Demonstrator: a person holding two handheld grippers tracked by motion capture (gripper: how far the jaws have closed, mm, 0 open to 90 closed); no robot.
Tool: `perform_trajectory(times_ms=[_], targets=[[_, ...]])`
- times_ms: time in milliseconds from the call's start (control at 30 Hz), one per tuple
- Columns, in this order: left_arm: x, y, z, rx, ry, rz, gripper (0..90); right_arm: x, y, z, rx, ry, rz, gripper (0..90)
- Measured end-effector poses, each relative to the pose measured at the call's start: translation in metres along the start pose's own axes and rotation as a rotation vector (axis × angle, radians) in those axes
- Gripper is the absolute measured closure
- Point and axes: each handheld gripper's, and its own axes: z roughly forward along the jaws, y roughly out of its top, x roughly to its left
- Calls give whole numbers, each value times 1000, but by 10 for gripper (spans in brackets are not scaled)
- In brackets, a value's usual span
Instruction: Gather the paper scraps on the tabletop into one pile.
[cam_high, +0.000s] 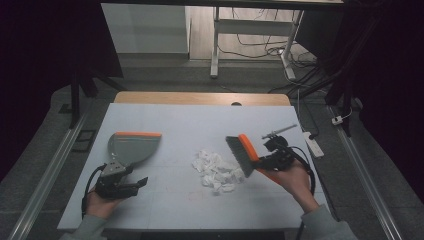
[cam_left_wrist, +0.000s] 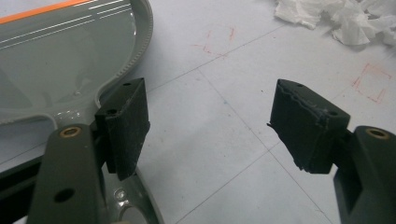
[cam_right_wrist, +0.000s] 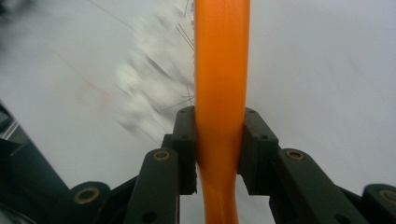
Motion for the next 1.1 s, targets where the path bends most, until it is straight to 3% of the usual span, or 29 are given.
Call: perform_trajectory(times_ms=[100, 233, 333, 600, 767, 1100], targets=[[-1, 1, 1, 1, -1, 2, 288, -15, -19, 3, 36, -32, 57, 706], [-3, 3, 4, 7, -2, 10, 288, -20, -27, 20, 55, -44, 68, 706], [-3, 3, 4, 9, -4, 11, 288, -16, -17, 29, 27, -18, 74, 706], [-4, 3, 3, 5, -4, 14, 288, 13, 14, 55, 10, 9, 7, 706], [-3, 3, 4, 6, -4, 11, 288, 17, 15, 40, -80, -11, -19, 706], [-4, 3, 5, 12, -2, 14, 288, -10, -11, 11, -141, -18, 46, 706]])
